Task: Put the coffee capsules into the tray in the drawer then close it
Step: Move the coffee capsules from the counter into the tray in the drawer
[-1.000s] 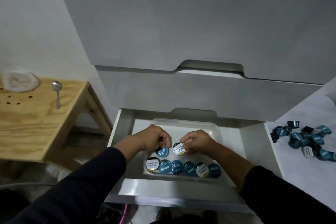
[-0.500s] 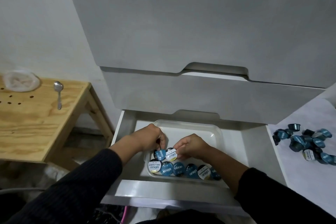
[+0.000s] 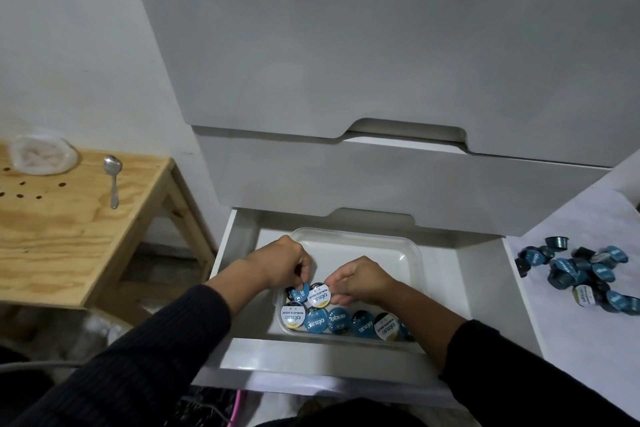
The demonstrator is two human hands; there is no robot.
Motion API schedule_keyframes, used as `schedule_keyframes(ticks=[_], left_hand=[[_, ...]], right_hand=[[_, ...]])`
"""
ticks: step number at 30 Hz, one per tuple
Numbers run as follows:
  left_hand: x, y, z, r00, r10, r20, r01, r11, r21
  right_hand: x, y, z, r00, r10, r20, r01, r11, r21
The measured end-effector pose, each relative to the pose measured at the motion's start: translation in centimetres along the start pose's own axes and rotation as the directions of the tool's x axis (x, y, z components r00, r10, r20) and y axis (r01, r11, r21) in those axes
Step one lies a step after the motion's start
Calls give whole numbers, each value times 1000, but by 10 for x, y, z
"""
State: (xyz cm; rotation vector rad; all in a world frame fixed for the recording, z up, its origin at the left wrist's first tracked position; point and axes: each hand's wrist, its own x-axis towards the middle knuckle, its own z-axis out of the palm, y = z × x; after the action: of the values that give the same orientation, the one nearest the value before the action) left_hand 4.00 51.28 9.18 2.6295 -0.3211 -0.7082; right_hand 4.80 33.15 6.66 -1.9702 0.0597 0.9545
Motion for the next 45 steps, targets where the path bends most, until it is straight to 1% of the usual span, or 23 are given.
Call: schedule_keyframes(ticks=[3, 7, 9, 12, 14, 16, 17, 19, 20, 23, 24, 27, 29, 30, 31, 33, 34, 36, 38, 40, 42, 43, 45], left_hand=[[-6, 1, -2, 999, -3, -46, 4, 1000, 19], [-17, 5, 1, 988, -62, -138, 75, 993, 89], [-25, 10, 7, 968, -102, -231, 120, 990, 68], [-39, 24, 16, 905, -168, -390, 174, 984, -20], [-48, 36, 23, 855, -194, -481, 195, 980, -49], [-55, 47, 30, 818, -217, -533, 215, 974, -68], [-58, 52, 33, 805, -230, -547, 226, 971, -75], [-64, 61, 38, 786, -252, -564, 250, 965, -84], [-66, 67, 40, 781, -259, -569, 258, 962, -84], [-72, 87, 46, 772, -267, -577, 261, 961, -96], [-72, 96, 48, 773, -265, -576, 250, 962, -107], [-67, 128, 54, 792, -238, -562, 206, 971, -121], [-59, 152, 58, 805, -210, -556, 166, 978, -128], [-53, 166, 59, 807, -195, -557, 146, 981, -132], [-46, 181, 62, 807, -178, -563, 122, 983, -136], [-30, 215, 68, 802, -146, -580, 68, 986, -154], [-21, 234, 72, 799, -132, -587, 39, 985, -168], [-1, 273, 82, 794, -92, -601, -26, 983, -184], [19, 312, 94, 803, -50, -594, -89, 975, -203], [38, 347, 107, 811, -21, -585, -131, 968, -216], [55, 377, 120, 819, -18, -573, -148, 959, -242], [64, 388, 126, 827, -19, -562, -151, 955, -254], [82, 403, 141, 845, -24, -535, -139, 955, -262]], right_hand=[[-9, -4, 0, 996, -65, -59, 60, 995, -85], [-18, -9, 1, 954, -252, -161, 186, 922, -340], [-25, -11, 4, 934, -305, -186, 204, 883, -424], [-35, -10, 11, 882, -420, -215, 211, 759, -616], [-41, -7, 15, 829, -506, -237, 205, 669, -714], [-50, -6, 20, 762, -590, -268, 207, 613, -762], [-55, -6, 21, 718, -638, -279, 205, 576, -791], [-62, -3, 22, 603, -731, -319, 193, 522, -831], [-65, -2, 21, 573, -749, -333, 182, 512, -839], [-78, 7, 16, 569, -746, -346, 184, 526, -830], [-84, 12, 11, 555, -752, -354, 185, 527, -830], [-99, 30, -10, 492, -792, -361, 191, 502, -843], [-108, 45, -32, 446, -809, -383, 214, 512, -832], [-113, 53, -45, 408, -817, -408, 212, 519, -828], [-120, 61, -60, 349, -836, -423, 190, 505, -842], [-131, 81, -92, 186, -918, -351, 107, 374, -921], [-138, 93, -110, 147, -944, -294, 45, 304, -952], [-148, 118, -147, 166, -959, -230, -80, 219, -972], [-154, 147, -182, 228, -944, -240, -139, 213, -967], [-156, 180, -215, 265, -928, -260, -150, 226, -962], [-153, 210, -243, 332, -899, -286, -140, 253, -957], [-151, 223, -255, 359, -878, -317, -140, 285, -948], [-149, 240, -275, 419, -798, -433, -80, 443, -893]])
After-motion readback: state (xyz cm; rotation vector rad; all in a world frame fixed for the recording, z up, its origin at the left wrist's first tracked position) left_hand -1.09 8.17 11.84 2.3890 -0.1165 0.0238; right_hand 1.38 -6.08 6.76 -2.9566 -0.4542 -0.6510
